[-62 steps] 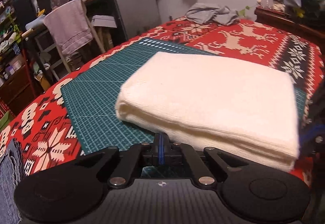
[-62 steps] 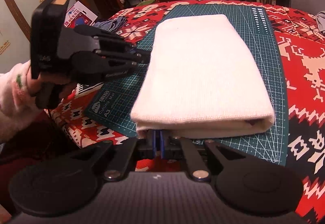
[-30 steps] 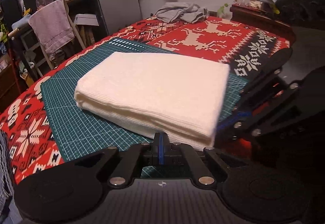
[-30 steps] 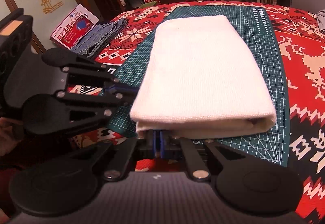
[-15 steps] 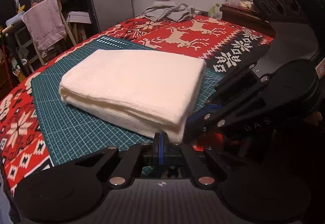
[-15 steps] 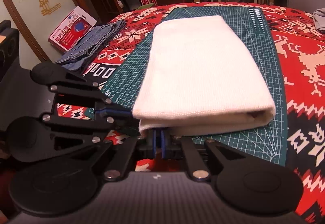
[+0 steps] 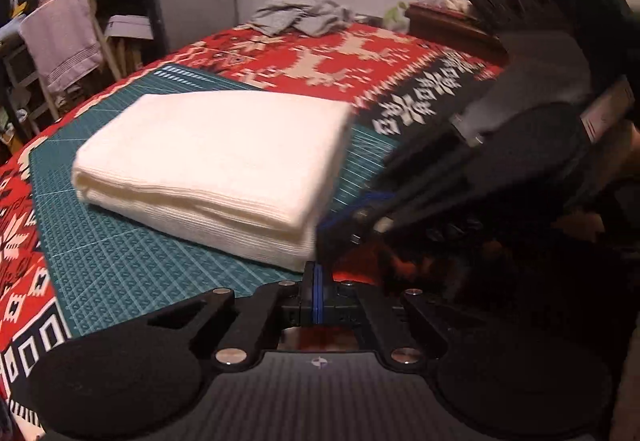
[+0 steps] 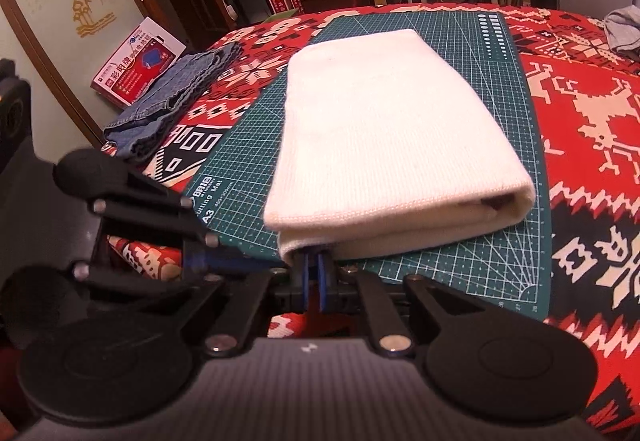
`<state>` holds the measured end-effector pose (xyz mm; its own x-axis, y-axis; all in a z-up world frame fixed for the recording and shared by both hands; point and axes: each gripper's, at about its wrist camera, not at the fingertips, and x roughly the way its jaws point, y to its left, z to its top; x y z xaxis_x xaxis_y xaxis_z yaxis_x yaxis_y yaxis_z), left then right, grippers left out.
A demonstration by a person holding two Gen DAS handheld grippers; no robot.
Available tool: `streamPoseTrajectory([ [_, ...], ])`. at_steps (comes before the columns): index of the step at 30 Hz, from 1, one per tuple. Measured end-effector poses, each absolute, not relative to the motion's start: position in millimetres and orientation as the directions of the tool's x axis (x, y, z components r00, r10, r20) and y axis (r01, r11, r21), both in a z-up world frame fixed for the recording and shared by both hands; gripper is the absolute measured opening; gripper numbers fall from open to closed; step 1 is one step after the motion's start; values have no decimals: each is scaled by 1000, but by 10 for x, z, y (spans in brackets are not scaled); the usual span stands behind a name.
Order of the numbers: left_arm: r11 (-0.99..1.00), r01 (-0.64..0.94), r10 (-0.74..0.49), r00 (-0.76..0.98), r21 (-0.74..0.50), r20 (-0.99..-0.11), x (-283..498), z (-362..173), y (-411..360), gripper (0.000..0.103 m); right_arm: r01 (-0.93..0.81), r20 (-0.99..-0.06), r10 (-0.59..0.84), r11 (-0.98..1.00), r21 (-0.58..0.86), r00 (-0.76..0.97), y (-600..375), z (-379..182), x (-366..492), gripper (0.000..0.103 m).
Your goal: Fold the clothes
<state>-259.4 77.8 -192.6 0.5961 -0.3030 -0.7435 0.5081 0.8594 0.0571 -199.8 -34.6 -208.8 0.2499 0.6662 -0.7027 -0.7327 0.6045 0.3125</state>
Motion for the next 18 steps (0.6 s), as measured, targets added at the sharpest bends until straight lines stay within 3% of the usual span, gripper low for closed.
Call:
streamPoseTrajectory([
  [7, 879, 474, -287, 609, 49, -739, -2708, -1895, 767, 2, -745, -701, 663, 602, 288, 265, -475, -2018, -2067, 8],
  [13, 939, 341, -204, 653, 43, -729, -2576, -1858, 964, 3, -743, -683, 670, 608, 281, 290, -559, -1958, -2074, 8],
  [18, 937, 348, -215, 642, 29, -735, -2449, -1894, 893, 0, -719, -686, 659, 633, 286, 307, -630, -1979, -1999, 8],
])
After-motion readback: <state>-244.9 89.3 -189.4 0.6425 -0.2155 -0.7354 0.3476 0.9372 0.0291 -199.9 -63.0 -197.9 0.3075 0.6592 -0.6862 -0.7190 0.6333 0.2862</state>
